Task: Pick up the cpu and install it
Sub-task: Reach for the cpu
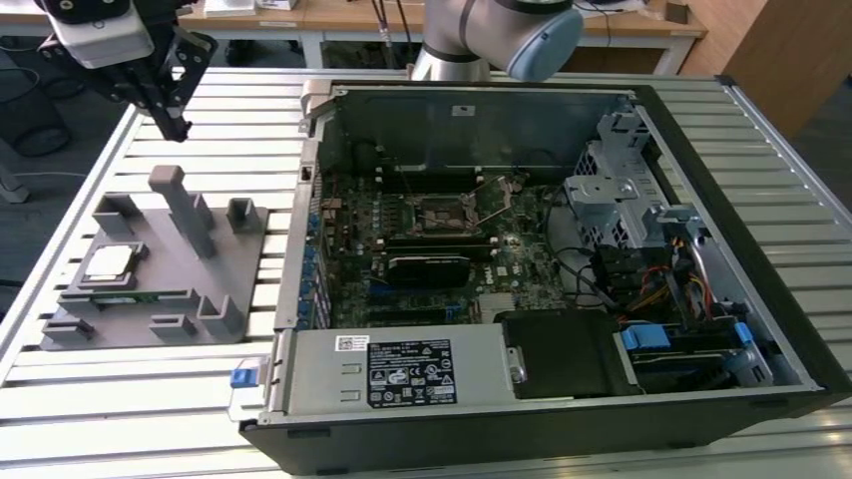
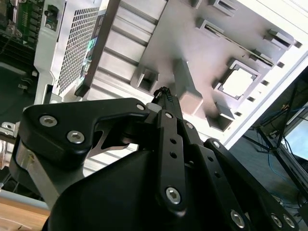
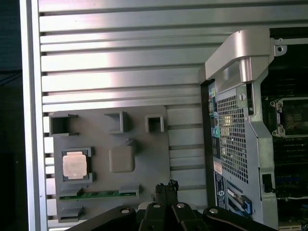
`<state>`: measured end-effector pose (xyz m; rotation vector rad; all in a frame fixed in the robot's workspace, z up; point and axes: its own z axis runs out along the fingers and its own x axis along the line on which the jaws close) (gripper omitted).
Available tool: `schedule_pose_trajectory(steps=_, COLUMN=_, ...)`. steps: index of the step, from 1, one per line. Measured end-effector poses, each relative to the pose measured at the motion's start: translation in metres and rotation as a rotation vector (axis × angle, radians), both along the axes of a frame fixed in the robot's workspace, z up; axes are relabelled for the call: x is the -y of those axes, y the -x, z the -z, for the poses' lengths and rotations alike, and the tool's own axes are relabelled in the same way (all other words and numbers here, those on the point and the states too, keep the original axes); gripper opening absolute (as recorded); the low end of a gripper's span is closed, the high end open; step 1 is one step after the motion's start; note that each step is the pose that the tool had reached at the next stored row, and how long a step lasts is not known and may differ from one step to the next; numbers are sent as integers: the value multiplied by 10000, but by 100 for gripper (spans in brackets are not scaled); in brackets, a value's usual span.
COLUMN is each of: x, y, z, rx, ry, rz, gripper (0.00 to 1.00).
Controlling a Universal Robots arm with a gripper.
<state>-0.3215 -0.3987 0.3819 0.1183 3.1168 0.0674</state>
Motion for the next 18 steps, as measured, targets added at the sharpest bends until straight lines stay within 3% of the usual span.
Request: schedule_pose_trajectory(steps=18, x=0, y=153, z=17, rx=-44, ry=0, rz=0, gripper=11)
